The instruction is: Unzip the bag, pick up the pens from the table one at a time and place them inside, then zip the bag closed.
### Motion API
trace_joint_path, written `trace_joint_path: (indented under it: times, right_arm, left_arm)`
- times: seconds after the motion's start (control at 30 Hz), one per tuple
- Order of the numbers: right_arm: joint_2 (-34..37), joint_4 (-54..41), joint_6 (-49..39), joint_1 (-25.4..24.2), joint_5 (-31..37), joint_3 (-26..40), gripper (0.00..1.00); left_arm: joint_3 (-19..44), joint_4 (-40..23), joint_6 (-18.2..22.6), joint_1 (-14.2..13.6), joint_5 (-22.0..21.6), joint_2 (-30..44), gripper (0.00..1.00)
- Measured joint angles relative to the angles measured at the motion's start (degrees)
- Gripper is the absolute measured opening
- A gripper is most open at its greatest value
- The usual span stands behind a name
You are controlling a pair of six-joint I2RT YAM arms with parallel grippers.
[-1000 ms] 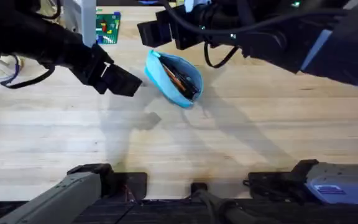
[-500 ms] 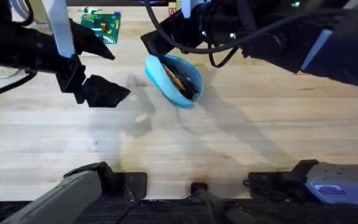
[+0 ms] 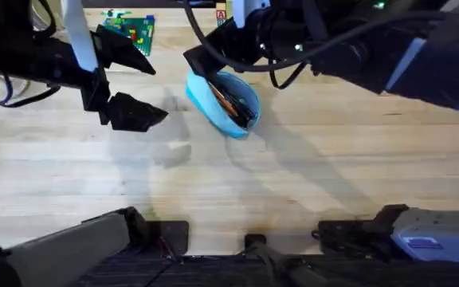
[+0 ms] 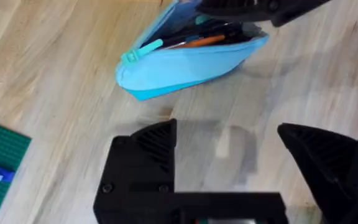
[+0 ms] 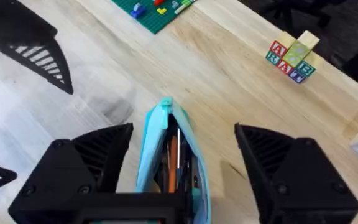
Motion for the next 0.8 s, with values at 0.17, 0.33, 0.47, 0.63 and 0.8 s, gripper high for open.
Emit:
trace_joint_path:
  times: [0.17, 0.33, 0.47, 0.63, 0.8]
  right_arm:
    - [0.0, 0.0, -0.1, 0.0, 0.0, 0.0, 0.997]
    - [0.0, 0.0, -0.2, 0.0, 0.0, 0.0, 0.997]
    - [0.0, 0.0, -0.4, 0.0, 0.0, 0.0, 0.997]
    - [0.0, 0.0, -0.4, 0.0, 0.0, 0.0, 0.997]
    - [0.0, 0.0, -0.4, 0.0, 0.0, 0.0, 0.998]
  left_arm:
    - [0.0, 1.0, 0.4, 0.0, 0.1, 0.3, 0.995]
    - [0.0, 1.0, 0.5, 0.0, 0.1, 0.3, 0.995]
    - [0.0, 1.0, 0.6, 0.0, 0.2, 0.3, 0.996]
    - [0.0, 4.6, 0.7, 0.0, 0.2, 0.3, 0.992]
    - [0.0, 6.5, 0.8, 0.0, 0.3, 1.4, 0.991]
